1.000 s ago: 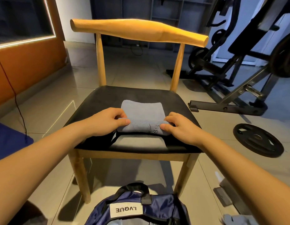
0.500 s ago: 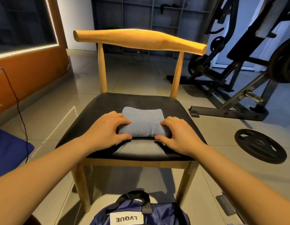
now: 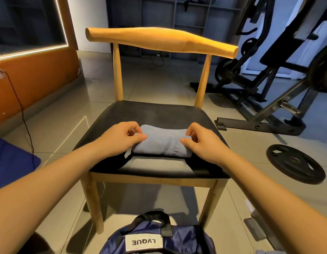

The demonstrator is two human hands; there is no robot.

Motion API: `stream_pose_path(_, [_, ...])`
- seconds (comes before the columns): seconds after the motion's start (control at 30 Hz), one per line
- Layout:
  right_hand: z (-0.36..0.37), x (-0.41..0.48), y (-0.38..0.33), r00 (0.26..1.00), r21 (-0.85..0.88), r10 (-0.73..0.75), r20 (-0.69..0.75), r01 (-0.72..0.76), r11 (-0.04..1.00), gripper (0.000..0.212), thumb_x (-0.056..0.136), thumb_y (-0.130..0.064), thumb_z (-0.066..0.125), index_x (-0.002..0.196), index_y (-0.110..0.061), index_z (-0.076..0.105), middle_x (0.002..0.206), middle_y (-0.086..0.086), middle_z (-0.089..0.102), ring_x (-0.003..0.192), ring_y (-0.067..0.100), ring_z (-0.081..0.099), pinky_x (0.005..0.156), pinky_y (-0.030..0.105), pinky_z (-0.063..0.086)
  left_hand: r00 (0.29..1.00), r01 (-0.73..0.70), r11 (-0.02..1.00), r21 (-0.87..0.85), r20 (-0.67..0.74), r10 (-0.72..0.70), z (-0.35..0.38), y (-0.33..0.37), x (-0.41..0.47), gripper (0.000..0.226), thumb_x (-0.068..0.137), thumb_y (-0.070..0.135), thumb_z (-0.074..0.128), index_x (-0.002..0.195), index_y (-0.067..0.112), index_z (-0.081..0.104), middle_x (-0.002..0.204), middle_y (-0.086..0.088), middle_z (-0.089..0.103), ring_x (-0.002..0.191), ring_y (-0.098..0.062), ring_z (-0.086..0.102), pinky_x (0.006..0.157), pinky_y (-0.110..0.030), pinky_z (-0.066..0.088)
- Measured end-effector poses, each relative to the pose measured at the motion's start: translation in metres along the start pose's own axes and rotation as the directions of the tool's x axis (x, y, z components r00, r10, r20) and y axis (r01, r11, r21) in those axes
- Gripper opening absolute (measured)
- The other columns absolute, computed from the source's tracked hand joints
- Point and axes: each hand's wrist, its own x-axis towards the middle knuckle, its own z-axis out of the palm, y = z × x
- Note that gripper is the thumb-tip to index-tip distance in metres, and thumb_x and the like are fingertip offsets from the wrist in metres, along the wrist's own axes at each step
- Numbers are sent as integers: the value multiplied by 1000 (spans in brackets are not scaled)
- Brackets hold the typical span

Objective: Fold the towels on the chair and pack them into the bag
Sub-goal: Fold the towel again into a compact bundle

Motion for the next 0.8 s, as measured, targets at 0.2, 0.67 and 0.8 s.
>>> stream_pose_path(0.2, [14,-2,-1,949,-170,-240,-206,207,964,15,99,-38,61,90,-26,64,90,-10,56,81,12,54,72,31,48,960,-187,969,163,-180,215,16,0,-1,19,101,35,58,96,26,74,90,12,65,89,-6,54,77,-30,44])
stream_pose_path(0.67, [-6,-5,12,988,370,-43,151,-16,929,13,98,-30,63,109,-27,71,102,-4,74,98,14,69,90,34,57,999,-37,980,-196,3,38,-1,-3,-6,16,93,42,69,99,28,71,91,-7,72,84,-20,67,77,-39,53])
stream_pose_path(0.8, [9,3,8,997,275,78,14,-78,958,16,99,-40,60,108,-27,63,99,-6,68,93,14,65,77,29,54,990,3,989,-149,-136,-23,9,-6,0,16,94,42,69,96,27,71,91,3,71,88,-14,66,80,-31,54])
